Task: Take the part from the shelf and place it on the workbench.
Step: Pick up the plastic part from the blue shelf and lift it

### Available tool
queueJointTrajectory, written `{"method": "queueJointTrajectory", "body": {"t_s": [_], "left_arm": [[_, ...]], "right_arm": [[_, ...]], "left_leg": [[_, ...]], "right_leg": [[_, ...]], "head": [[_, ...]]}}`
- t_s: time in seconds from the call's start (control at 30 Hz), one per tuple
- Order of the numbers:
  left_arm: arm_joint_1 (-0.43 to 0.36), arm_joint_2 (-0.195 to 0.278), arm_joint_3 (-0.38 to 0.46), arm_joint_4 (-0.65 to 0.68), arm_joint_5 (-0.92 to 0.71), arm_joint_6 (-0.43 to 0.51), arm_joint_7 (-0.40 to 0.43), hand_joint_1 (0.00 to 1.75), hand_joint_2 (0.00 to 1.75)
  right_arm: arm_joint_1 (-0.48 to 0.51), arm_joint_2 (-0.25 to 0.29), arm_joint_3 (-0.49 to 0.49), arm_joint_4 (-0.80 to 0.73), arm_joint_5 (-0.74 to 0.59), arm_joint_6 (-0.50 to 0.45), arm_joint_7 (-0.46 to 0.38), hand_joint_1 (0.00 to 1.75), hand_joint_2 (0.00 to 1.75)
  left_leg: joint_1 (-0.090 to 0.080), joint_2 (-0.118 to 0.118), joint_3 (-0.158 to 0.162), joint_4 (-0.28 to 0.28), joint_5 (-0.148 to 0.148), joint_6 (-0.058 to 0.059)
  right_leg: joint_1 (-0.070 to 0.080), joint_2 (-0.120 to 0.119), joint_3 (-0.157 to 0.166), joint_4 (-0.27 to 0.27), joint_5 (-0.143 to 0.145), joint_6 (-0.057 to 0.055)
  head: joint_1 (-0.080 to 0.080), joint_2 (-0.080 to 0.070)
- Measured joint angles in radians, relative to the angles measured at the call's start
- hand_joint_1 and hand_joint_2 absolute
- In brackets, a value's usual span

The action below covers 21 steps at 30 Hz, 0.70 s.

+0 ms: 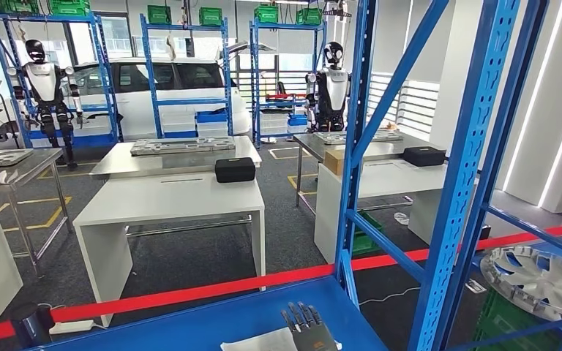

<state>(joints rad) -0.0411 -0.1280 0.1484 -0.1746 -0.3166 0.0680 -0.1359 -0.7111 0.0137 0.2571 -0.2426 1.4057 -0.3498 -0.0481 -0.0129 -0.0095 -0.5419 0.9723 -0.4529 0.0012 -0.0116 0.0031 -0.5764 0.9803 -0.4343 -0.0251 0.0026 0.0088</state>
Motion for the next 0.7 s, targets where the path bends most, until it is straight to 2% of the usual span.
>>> {"method": "queueJointTrajectory", "body": {"t_s": [0.1, 0.33, 0.7], "left_arm": [[0.0, 0.0, 0.0, 0.0, 0.0, 0.0, -0.003, 0.0, 0.0], [0.0, 0.0, 0.0, 0.0, 0.0, -0.002, -0.011, 0.0, 0.0], [0.0, 0.0, 0.001, 0.0, -0.002, -0.01, -0.01, 0.0, 0.0]], "right_arm": [[0.001, 0.0, 0.0, 0.0, 0.0, 0.0, 0.0, 0.0, 0.0], [0.001, 0.0, -0.002, 0.0, -0.004, -0.008, -0.015, 0.0, 0.0], [0.004, -0.002, -0.004, 0.0, -0.006, -0.018, -0.017, 0.0, 0.0]], "left_leg": [[0.0, 0.0, -0.003, 0.005, -0.002, 0.005], [-0.001, 0.0, -0.005, 0.008, -0.004, 0.007], [0.001, 0.001, -0.005, 0.008, -0.004, 0.006]], "right_leg": [[0.0, 0.0, 0.0, 0.0, 0.0, 0.01], [0.0, 0.0, -0.001, -0.001, 0.0, 0.017], [0.002, 0.001, -0.004, 0.002, -0.001, 0.019]], "head": [[0.001, 0.0], [0.002, 0.0], [0.0, 0.0]]}}
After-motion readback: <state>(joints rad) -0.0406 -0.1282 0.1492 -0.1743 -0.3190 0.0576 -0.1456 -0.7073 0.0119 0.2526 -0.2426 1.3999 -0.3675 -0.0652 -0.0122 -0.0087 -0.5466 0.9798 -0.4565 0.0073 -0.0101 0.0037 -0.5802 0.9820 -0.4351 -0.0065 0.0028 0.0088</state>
